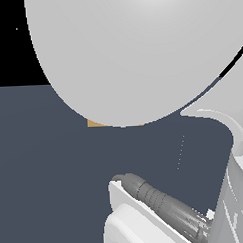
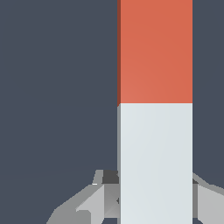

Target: Insert the peg into the horizontal hole in a box.

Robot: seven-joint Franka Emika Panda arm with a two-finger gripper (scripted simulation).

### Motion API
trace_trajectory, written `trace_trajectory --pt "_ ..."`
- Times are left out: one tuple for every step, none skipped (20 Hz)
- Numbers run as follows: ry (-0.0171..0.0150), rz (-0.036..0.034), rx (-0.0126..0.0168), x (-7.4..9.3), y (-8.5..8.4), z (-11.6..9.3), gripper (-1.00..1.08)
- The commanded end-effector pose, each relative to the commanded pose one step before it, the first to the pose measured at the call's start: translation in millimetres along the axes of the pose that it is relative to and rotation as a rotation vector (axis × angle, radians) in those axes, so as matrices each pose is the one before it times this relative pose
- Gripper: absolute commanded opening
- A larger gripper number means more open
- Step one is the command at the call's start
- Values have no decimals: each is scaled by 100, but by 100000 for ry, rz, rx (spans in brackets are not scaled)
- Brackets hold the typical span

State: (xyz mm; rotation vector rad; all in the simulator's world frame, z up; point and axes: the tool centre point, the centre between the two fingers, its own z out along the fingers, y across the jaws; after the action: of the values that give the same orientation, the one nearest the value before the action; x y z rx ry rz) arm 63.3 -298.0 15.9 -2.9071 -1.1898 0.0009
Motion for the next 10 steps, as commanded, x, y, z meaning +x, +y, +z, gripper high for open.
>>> trace_trajectory --pt "22 -763 -12 339 -190 -85 -100" --pt "0 -614 -1 245 -157 -66 -100" --pt "0 -790 -1 316 -203 -85 -100" --pt "0 -959 -1 383 -247 -103 -100" --pt "0 -1128 -1 451 -291 -121 -100" --pt "0 -1292 -2 516 -334 -139 -100" --pt "0 -1452 -2 579 -375 -156 -100" --pt "0 -1609 -2 641 -417 -173 -100" --pt "0 -1763 -3 702 -457 -190 -100" --pt "0 -1914 -3 762 -497 -206 -100"
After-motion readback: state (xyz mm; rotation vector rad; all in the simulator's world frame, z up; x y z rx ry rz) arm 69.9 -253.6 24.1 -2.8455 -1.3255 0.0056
